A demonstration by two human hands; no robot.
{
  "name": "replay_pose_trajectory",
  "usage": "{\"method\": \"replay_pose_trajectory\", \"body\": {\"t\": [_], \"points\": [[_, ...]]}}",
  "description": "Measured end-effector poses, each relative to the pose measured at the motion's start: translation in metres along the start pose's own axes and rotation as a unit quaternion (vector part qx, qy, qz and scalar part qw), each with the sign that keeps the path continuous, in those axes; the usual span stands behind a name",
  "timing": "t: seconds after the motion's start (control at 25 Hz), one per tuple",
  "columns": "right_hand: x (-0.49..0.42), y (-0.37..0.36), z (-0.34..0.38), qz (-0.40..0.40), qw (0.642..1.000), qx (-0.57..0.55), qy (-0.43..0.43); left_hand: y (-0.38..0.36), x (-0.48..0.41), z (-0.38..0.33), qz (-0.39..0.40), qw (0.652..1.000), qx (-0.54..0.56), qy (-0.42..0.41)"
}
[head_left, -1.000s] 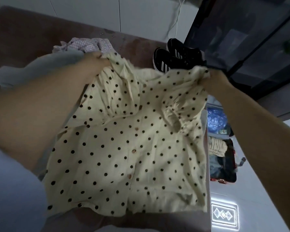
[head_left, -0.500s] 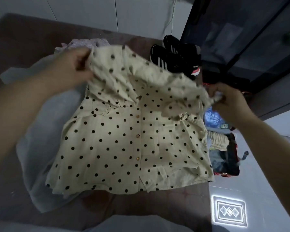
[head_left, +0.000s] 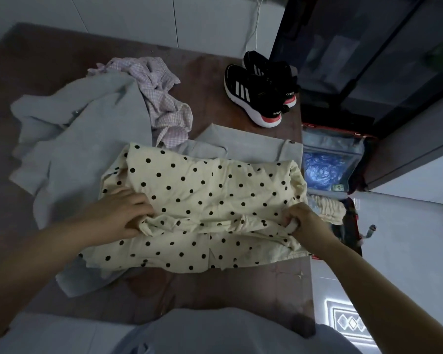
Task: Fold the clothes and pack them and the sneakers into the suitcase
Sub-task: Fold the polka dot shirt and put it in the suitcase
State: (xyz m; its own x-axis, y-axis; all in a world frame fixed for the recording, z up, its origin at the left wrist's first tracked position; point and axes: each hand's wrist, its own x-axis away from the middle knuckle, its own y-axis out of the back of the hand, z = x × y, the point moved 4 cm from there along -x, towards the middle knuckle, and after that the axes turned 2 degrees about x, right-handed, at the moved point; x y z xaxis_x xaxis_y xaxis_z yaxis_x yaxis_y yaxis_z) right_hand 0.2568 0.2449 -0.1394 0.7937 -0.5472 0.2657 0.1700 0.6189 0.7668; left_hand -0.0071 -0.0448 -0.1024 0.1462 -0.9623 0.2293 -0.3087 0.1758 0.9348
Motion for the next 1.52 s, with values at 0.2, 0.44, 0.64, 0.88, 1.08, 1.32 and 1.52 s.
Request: {"method": "replay_pose_trajectory", "body": {"t": [0.2, 0.44, 0.64, 0.88, 1.08, 1.32, 1.52], "points": [[0.019, 0.008, -0.011, -0.089, 0.989, -0.015, -0.120, 0.009, 0.002, 0.002, -0.109, 0.989, 0.044, 0.091], [0.052, -0.058, 0.046, -0.033, 0.978, 0.115, 0.169, 0.011, -0.013, 0.003, -0.134, 0.969, 0.090, 0.186], [0.038, -0.081, 0.056, -0.054, 0.958, 0.170, 0.226, 0.016, -0.007, -0.003, -0.118, 0.973, 0.123, 0.153], [0.049, -0.093, 0.082, -0.076, 0.952, 0.148, 0.257, 0.011, 0.000, -0.002, -0.120, 0.971, 0.147, 0.147], [0.060, -0.097, 0.062, -0.004, 0.963, 0.120, 0.241, 0.004, 0.006, -0.006, -0.055, 0.978, 0.155, 0.130], [0.054, -0.039, 0.032, -0.166, 0.954, 0.211, 0.132, -0.004, 0.012, -0.006, -0.031, 0.990, 0.125, 0.051], [0.022, 0.013, 0.034, -0.181, 0.941, 0.179, 0.224, 0.027, 0.020, -0.010, -0.134, 0.983, 0.129, -0.007]]}}
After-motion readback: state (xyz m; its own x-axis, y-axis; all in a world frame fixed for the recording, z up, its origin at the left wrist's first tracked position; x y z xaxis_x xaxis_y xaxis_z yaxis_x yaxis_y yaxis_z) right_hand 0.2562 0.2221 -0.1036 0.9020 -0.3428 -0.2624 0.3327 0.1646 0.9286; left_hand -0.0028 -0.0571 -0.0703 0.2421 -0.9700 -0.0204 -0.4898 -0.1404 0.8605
